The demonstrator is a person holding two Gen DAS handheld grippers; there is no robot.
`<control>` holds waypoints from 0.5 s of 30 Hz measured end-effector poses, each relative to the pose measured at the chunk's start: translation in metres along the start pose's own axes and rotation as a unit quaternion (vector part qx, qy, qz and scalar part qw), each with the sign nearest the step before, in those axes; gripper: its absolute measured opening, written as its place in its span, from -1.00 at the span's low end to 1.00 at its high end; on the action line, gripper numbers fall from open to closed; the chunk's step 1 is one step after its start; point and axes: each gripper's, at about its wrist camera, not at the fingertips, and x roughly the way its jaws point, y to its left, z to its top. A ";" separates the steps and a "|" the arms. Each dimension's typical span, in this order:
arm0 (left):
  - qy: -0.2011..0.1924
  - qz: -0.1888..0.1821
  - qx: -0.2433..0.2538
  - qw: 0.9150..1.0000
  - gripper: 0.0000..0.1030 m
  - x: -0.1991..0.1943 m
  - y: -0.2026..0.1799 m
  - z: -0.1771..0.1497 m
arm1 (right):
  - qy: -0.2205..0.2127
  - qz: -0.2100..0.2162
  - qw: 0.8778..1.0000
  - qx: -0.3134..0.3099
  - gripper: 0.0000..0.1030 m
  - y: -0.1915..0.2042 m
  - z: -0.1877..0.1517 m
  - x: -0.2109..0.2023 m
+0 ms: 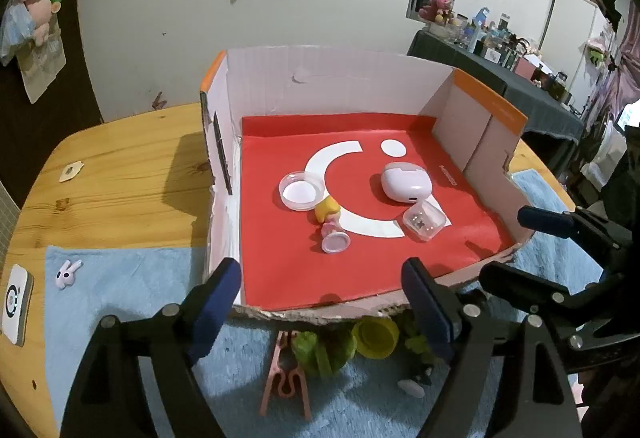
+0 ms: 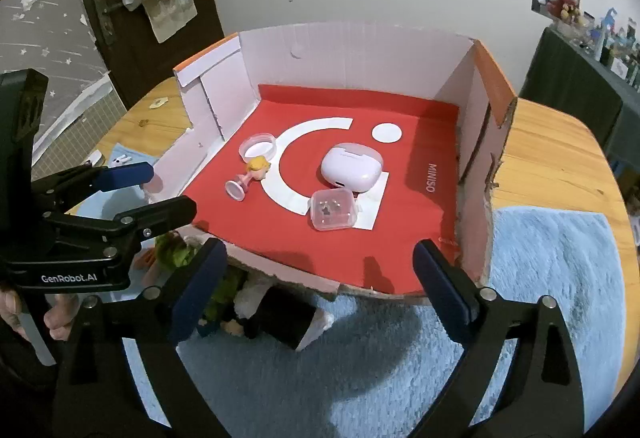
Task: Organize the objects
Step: 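Move both open grippers down toward the toys on the blue towel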
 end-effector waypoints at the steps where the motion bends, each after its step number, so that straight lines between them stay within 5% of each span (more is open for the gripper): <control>1: -0.001 -0.001 0.000 1.000 0.63 -0.001 0.000 -0.001 | 0.000 0.000 1.000 0.001 0.85 0.000 -0.001 -0.001; 15: -0.002 -0.006 -0.004 1.000 0.67 -0.011 -0.003 -0.014 | -0.015 -0.001 1.000 0.000 0.86 0.005 -0.014 -0.019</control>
